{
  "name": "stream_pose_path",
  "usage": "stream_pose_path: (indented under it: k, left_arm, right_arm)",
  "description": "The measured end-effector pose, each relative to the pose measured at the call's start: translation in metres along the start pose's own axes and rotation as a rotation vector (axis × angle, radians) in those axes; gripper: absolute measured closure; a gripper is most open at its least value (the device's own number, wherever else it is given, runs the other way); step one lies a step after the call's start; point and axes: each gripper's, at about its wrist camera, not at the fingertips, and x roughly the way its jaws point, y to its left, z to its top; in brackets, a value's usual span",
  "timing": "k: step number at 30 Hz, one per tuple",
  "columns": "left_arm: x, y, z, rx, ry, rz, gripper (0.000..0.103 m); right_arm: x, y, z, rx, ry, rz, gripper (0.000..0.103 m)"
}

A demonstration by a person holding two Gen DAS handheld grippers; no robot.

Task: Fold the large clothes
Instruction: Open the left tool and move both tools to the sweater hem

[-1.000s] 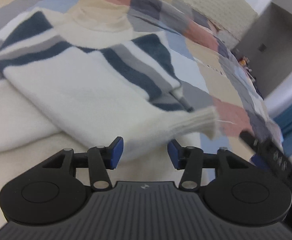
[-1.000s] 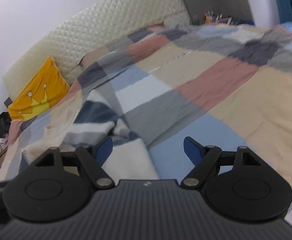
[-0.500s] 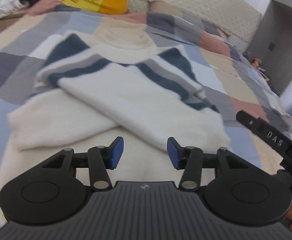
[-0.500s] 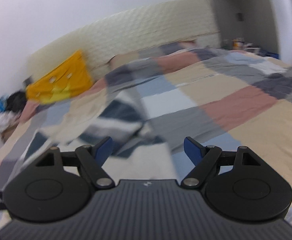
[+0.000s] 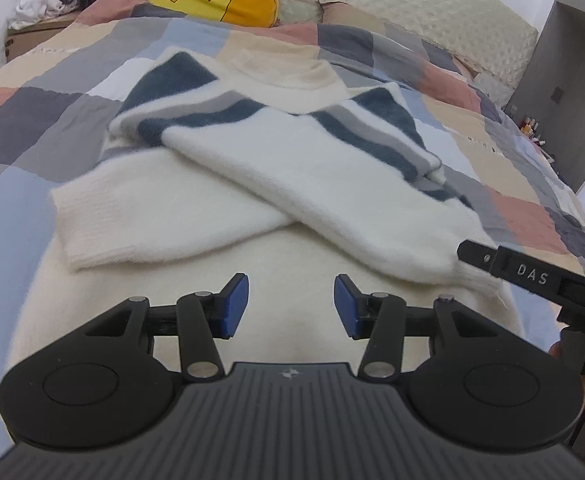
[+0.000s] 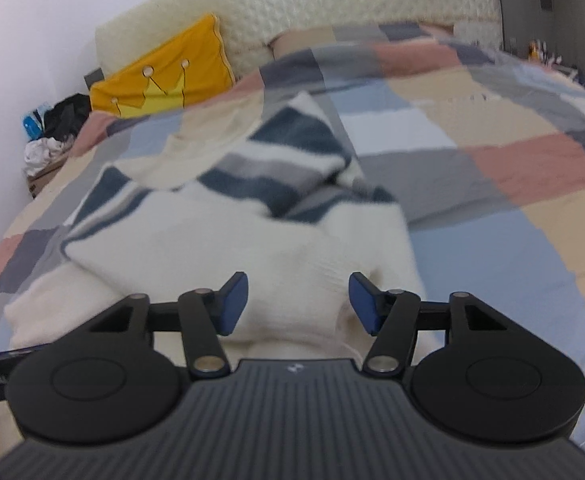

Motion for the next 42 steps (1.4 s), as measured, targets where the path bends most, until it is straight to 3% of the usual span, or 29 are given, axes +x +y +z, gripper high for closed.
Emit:
stream_pose_path:
  k: [7, 11, 15, 23, 26, 31, 34, 38, 42]
  left_arm:
    - [0.010, 0.013, -0.002, -0.040, 0.019, -0.019, 0.049]
    - [0.012, 0.023, -0.001, -0.073, 0.028, -0.025, 0.049]
    - [0.001, 0.036, 0.004, -0.103, 0.023, -0.027, 0.049]
    - [-0.042, 0.081, 0.025, -0.115, 0.028, 0.002, 0.049]
    - [-0.057, 0.111, 0.032, -0.177, 0.039, 0.009, 0.048]
    - [-0.062, 0.153, 0.031, -0.283, 0.105, -0.007, 0.048]
    - [-0.053, 0.173, 0.023, -0.360, 0.160, -0.027, 0.048]
    - [-0.038, 0.184, 0.012, -0.427, 0.216, -0.044, 0.048]
    - [-0.023, 0.187, 0.009, -0.455, 0.247, -0.054, 0.048]
  right_arm:
    - [0.024, -0.009, -0.008, 0.052, 0.128, -0.029, 0.044]
    - [0.025, -0.014, -0.009, 0.103, 0.145, -0.022, 0.045]
    - [0.019, -0.004, -0.003, 0.046, 0.140, -0.045, 0.045]
    - [-0.023, 0.000, 0.033, -0.078, 0.139, 0.046, 0.045]
    - [-0.037, -0.019, 0.053, -0.075, 0.196, 0.123, 0.045]
    - [-0.049, -0.058, 0.064, -0.031, 0.296, 0.164, 0.040]
    - [-0.044, -0.082, 0.057, 0.008, 0.383, 0.199, 0.040]
    - [-0.034, -0.096, 0.038, -0.069, 0.436, 0.181, 0.039]
    - [-0.016, -0.112, 0.021, -0.017, 0.510, 0.247, 0.039]
